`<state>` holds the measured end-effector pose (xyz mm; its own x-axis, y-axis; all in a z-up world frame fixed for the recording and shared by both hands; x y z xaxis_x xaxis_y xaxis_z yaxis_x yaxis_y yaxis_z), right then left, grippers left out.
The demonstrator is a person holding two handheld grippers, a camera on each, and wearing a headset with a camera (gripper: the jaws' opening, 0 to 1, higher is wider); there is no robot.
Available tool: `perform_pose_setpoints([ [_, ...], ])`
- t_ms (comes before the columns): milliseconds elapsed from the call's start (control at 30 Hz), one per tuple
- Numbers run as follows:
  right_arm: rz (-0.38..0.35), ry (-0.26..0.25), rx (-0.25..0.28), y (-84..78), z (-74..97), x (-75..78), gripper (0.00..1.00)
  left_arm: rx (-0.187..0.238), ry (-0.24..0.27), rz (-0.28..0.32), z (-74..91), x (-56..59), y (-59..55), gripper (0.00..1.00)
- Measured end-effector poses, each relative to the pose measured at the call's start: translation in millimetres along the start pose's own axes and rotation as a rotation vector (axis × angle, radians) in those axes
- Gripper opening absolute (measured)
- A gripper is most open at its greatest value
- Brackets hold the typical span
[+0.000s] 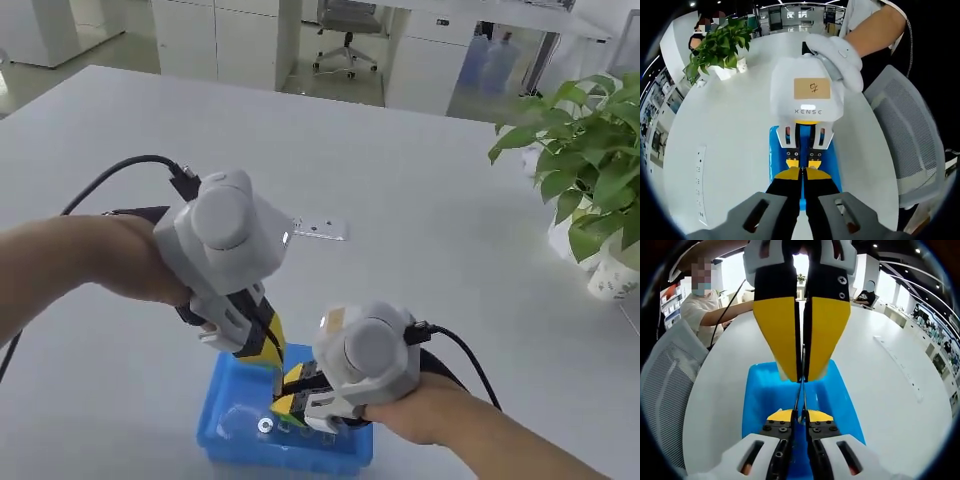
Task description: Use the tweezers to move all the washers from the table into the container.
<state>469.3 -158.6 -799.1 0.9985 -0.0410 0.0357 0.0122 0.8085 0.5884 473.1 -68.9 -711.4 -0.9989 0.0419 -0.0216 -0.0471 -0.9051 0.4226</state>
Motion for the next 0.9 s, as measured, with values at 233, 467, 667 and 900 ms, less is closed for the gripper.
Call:
perform_pose_setpoints([
  [233,0.01,-0.004,-0.01,1.0,-0.3,0.5,0.1,-0.005,0.0,-0.005,0.7,1.1,0.1,0.03],
  [467,0.016,-0.006,-0.01,2.0,1.5,0.0,0.1,-0.005,0.001,-0.008,2.9,2.0,1.0,0.03],
  [667,0.019,-0.012,-0.002,4.8,5.4,-0.2,0.1,-0.004,0.007,-0.011,7.7,2.9,2.8,0.03],
  [900,0.027,-0.026,0.009,9.7,15.7,-2.9,0.1,-0.004,0.016,-0.02,17.3,6.0,8.6,0.03],
])
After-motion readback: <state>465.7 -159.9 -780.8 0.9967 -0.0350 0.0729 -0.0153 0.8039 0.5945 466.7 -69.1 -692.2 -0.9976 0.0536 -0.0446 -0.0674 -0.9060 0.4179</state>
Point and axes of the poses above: the centre of the closed fingertips' face, and the gripper's own axes: z roughly backward along the fingers, x roughly to its right, y roughly out of its top, the point moved 9 cm from there along z, roughly backward along the fingers, and after that the axes turned 9 degrees about -x, right-handed, at the moved point
